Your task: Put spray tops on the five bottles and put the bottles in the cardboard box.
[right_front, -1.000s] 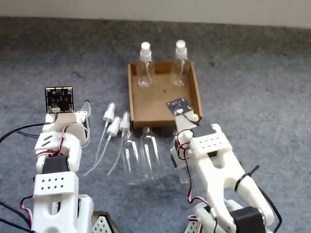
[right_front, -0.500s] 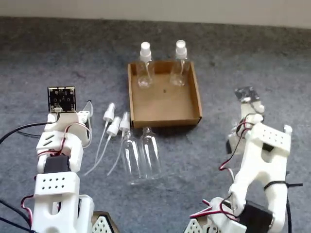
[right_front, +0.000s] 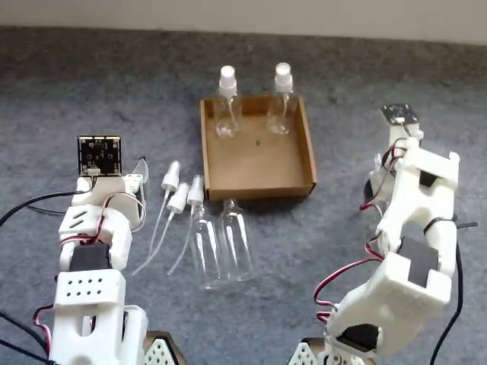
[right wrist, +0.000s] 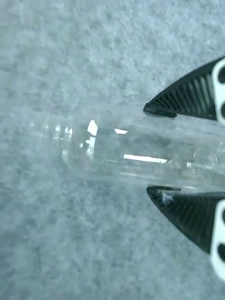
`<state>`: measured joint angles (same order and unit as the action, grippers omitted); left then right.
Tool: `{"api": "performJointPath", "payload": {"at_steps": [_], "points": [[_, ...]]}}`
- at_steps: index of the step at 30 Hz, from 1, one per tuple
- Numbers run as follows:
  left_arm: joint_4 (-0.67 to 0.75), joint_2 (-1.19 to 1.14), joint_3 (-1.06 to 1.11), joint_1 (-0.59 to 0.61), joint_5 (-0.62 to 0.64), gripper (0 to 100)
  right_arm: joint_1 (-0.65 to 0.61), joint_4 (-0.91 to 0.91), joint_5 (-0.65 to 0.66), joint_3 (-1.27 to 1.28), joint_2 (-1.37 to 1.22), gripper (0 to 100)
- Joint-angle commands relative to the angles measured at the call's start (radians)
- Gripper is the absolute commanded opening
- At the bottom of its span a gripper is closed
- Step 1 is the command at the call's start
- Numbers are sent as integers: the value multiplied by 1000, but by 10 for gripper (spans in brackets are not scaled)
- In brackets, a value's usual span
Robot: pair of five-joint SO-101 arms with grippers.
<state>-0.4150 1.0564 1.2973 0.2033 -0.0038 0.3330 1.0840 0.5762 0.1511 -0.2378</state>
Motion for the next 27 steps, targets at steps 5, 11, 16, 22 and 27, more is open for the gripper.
{"api": "performJointPath", "payload": {"at_steps": [5, 11, 16, 22, 27], "points": [[17, 10, -5, -18, 5, 178, -25, 140, -35, -70, 2, 189], [17, 10, -4, -18, 5, 178, -54, 231, -95, -124, 2, 194], [17, 10, -4, -18, 5, 178, -65, 331, -98, -226, -2, 307], [8, 10, -4, -18, 5, 178, -65, 354, -141, -312, -7, 325], [-3, 10, -5, -19, 5, 178, -102, 360, -216, -417, -99, 324]]}}
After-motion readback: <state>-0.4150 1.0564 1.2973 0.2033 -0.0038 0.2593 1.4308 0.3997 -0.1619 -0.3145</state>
